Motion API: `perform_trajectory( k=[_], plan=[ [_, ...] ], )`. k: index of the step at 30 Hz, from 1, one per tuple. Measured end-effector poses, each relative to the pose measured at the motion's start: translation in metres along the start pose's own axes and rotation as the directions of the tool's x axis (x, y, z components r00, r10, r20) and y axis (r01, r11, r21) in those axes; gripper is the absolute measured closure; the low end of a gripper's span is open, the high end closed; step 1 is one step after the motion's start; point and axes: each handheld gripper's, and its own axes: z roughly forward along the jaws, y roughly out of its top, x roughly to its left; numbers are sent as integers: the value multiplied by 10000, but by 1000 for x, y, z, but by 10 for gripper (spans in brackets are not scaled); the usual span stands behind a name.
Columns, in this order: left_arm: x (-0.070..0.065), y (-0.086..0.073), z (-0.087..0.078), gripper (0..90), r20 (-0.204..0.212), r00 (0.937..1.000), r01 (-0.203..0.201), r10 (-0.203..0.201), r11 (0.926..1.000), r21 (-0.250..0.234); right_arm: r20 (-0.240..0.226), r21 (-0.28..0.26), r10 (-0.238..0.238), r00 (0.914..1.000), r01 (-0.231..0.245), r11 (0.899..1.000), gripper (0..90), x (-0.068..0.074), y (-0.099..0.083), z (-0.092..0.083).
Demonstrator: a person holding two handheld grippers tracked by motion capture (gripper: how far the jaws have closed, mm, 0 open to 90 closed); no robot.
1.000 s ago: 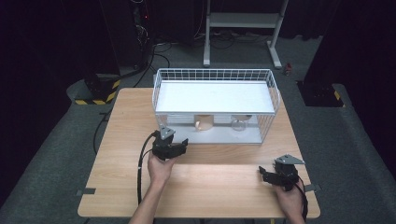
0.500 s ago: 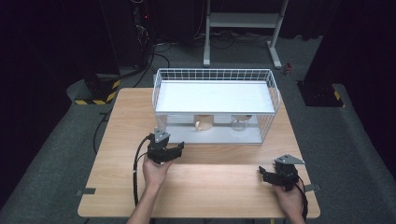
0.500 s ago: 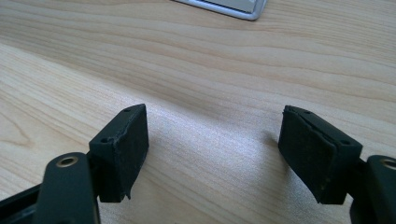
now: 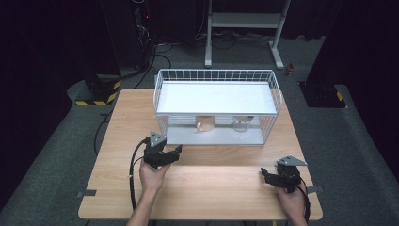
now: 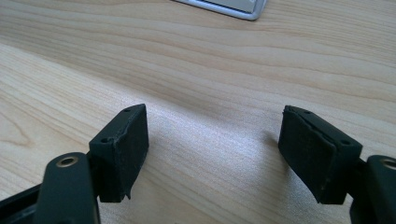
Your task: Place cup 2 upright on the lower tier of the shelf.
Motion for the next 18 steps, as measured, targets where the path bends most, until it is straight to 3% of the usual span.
perform_trajectory(
  k=[8, 18],
  plan=[
    [1, -4, -6, 314, -84, 9999, -100, 101, 9999, 106, -5, -13, -31, 10000, 31, 10000, 246, 0, 0, 0],
    [5, -15, -14, 312, -148, 9998, 118, -117, 9999, 63, -4, -7, 18, 10000, -18, 10000, 246, 0, 0, 0]
  ],
)
